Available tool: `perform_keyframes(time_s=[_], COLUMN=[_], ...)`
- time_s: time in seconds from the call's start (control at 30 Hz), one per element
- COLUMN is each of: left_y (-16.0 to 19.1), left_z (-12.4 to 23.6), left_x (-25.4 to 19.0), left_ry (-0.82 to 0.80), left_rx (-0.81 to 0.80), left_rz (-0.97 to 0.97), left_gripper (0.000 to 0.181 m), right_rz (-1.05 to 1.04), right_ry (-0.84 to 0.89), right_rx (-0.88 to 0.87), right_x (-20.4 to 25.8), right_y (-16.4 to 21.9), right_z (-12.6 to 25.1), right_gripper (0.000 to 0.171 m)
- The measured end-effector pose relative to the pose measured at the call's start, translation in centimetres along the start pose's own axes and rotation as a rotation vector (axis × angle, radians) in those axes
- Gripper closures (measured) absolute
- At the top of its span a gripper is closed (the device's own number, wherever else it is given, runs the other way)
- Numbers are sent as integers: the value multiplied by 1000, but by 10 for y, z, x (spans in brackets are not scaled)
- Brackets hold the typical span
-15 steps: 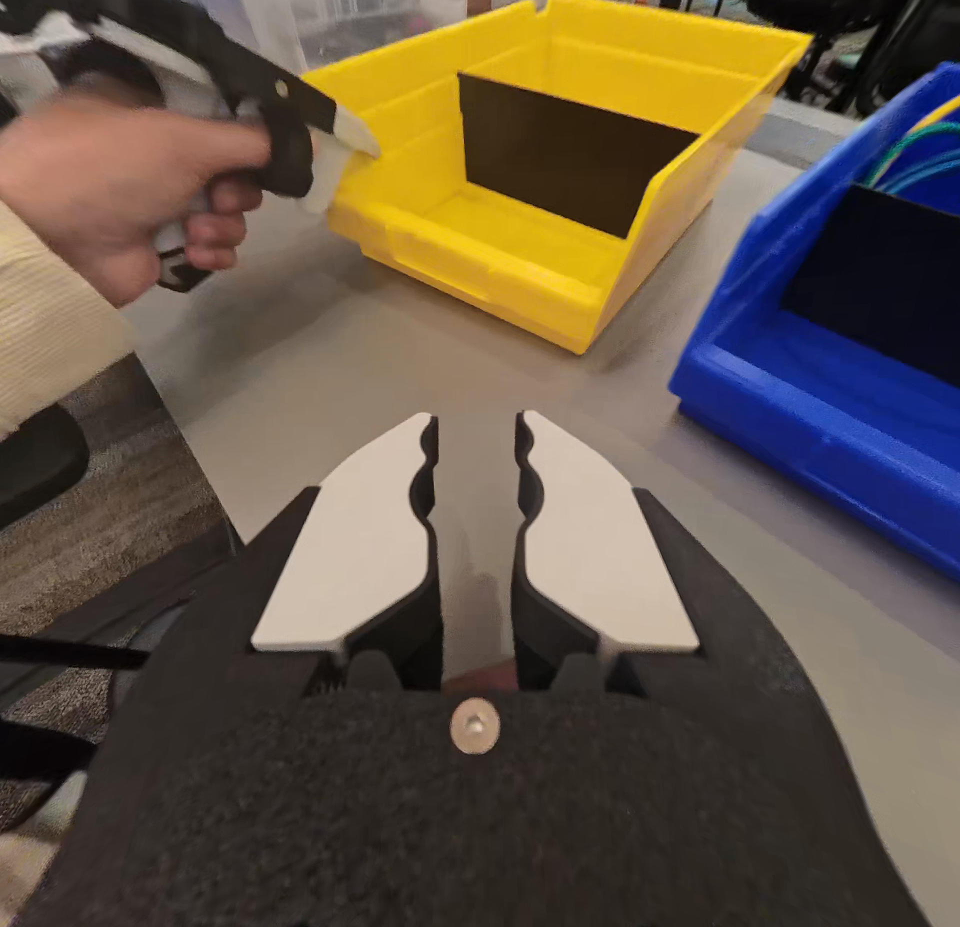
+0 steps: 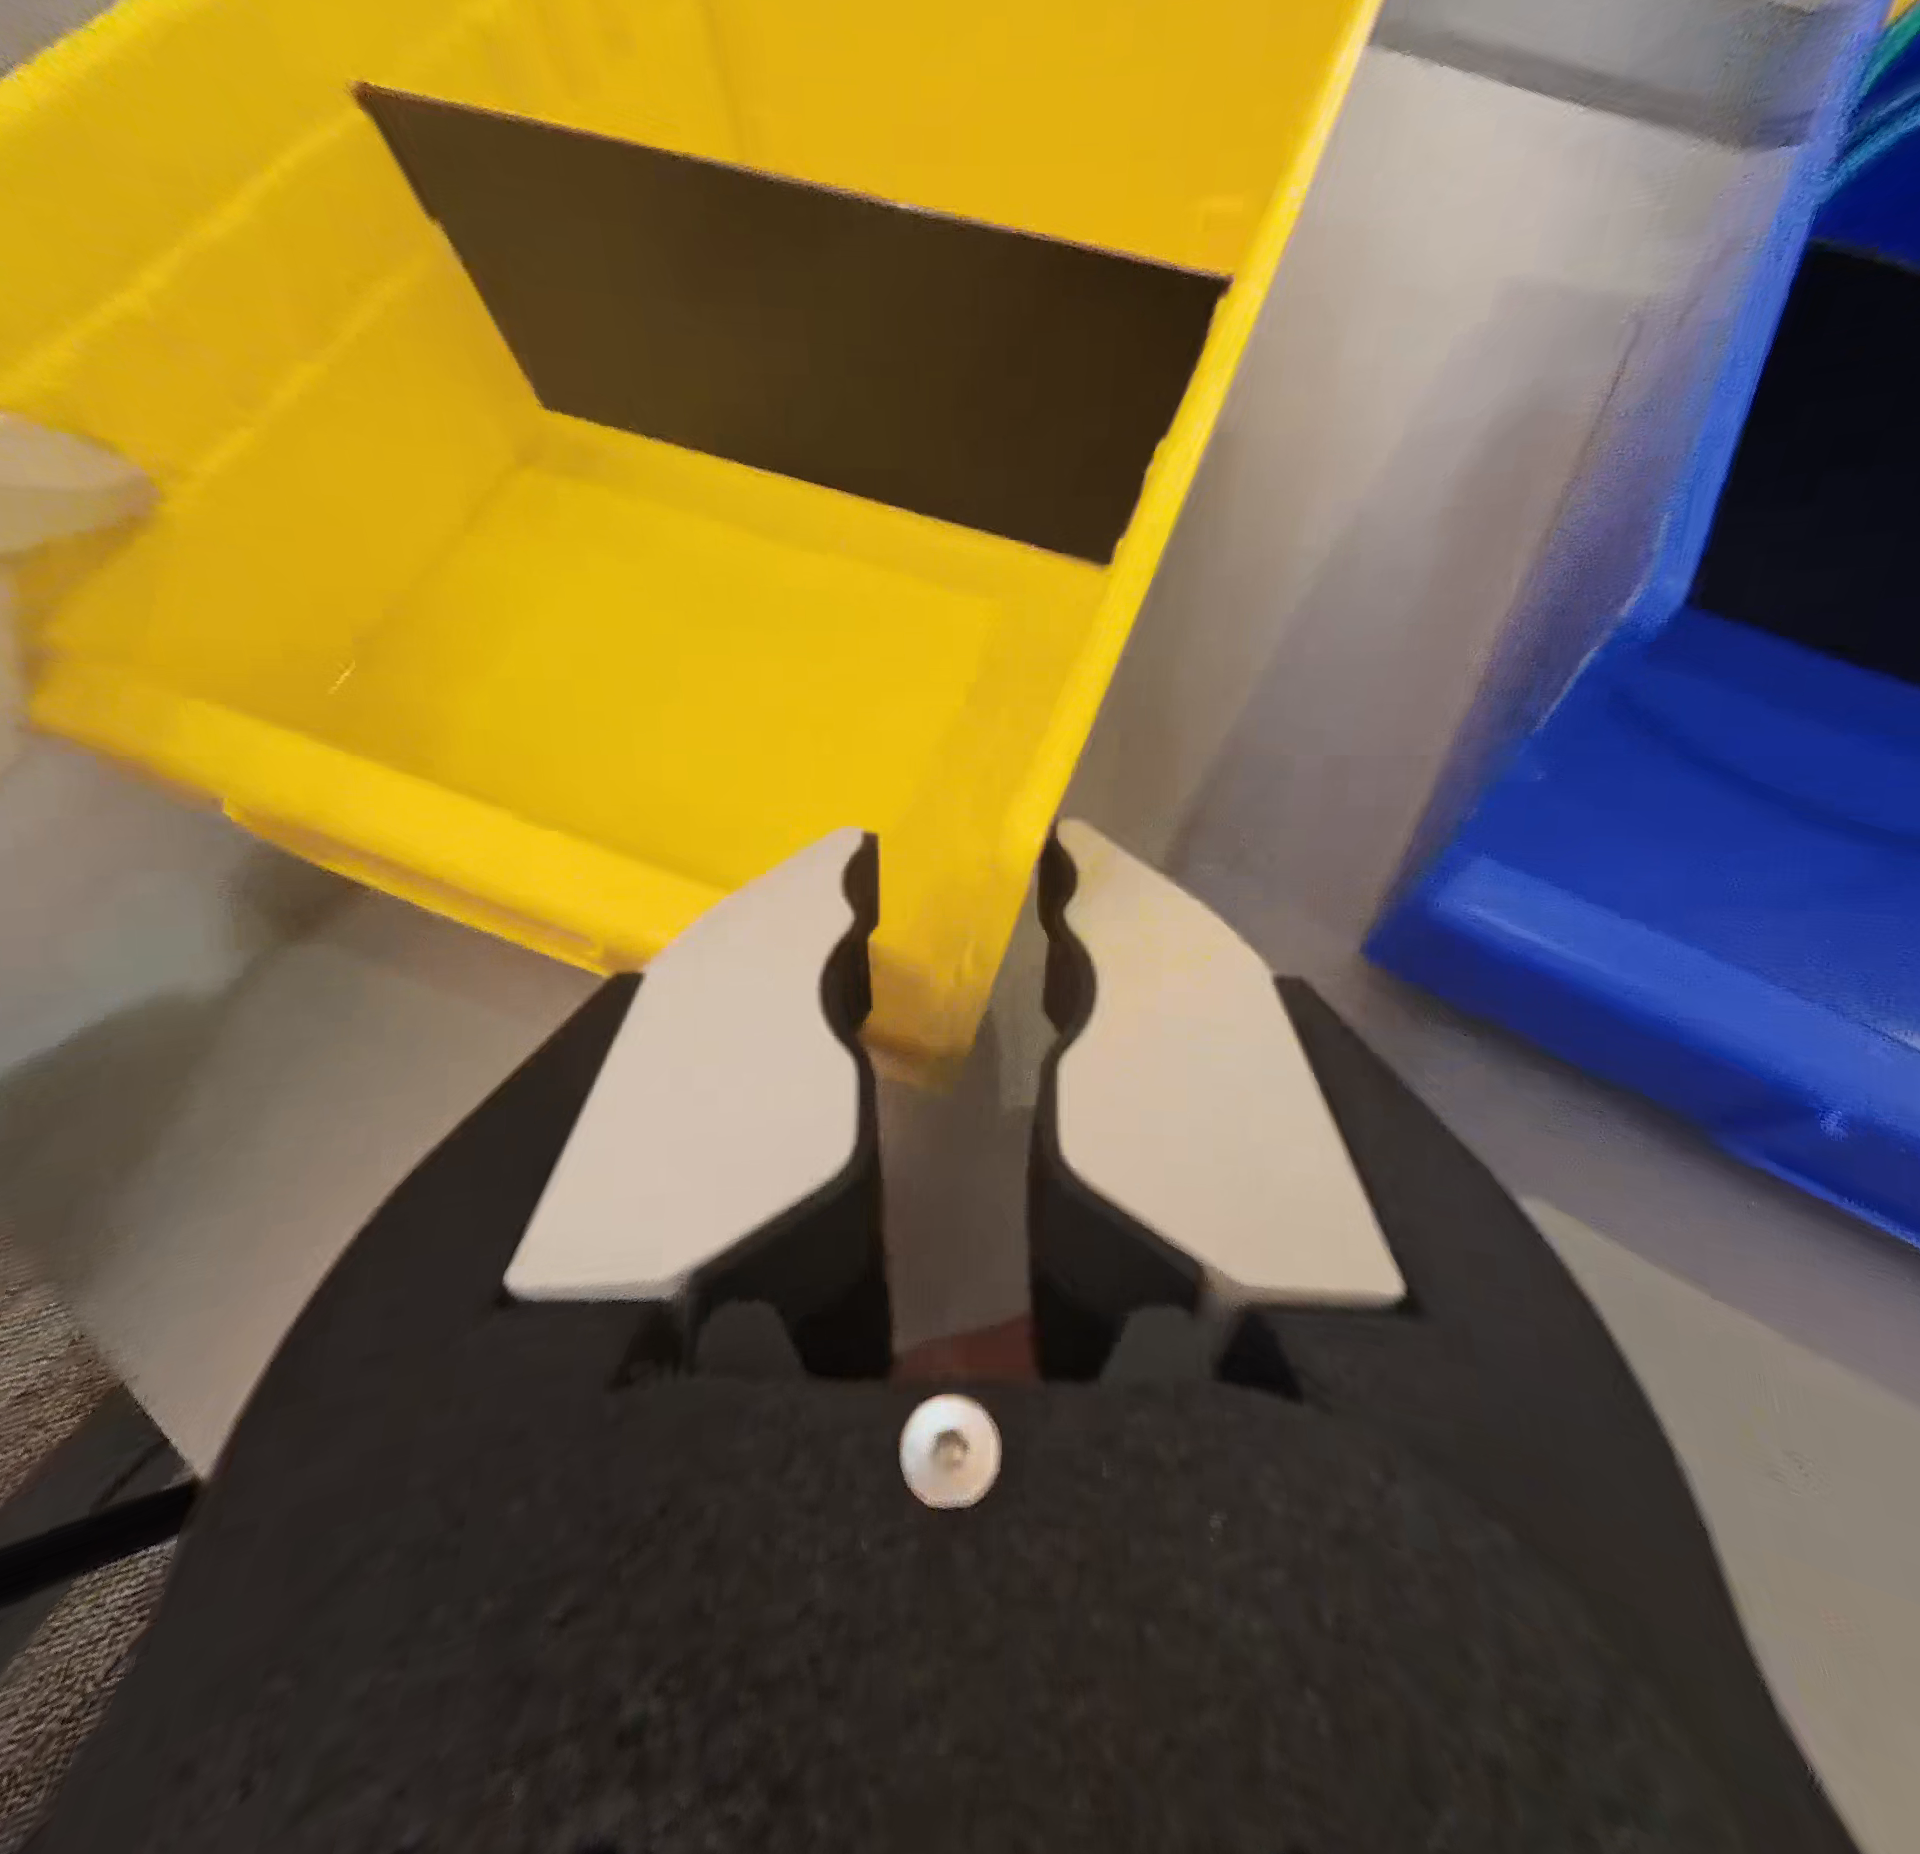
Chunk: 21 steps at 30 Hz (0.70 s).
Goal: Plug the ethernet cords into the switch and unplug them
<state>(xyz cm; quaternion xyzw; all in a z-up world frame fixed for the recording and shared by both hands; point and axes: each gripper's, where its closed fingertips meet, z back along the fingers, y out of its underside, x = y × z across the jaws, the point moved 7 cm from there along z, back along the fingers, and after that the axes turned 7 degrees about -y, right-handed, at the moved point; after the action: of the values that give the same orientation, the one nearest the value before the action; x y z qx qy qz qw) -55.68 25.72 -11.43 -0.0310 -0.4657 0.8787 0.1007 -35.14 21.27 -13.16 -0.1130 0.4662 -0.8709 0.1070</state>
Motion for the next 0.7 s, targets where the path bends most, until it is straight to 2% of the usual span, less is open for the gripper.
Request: perform_keyframes(time_s=[0.03,0.1,0.23,0.4,0.57,0.7], left_y=[1,-2,-16,-56,-118,-165], left_z=[3,11,31,65,84,85], left_x=[1,3,-2,-30,-97,-188], left_ry=[-11,-16,-47,-28,60,179], left_rx=[-5,-31,-129,-313,-427,-476], left_rz=[-1,12,-26,-63,-114,-200], left_gripper=[178,178,178,178,179,178], right_rz=[16,34,131,207,210,122], right_ry=[16,65,113,201,343,484], right_rx=[12,11,-52,-208,-306,-352], right_x=[1,0,2,-13,-58,-125], right_y=[-1,-4,-17,-57,-87,-91], right_z=[1,6,23,75,139,195], right_gripper=[144,163,164,164,163,163])
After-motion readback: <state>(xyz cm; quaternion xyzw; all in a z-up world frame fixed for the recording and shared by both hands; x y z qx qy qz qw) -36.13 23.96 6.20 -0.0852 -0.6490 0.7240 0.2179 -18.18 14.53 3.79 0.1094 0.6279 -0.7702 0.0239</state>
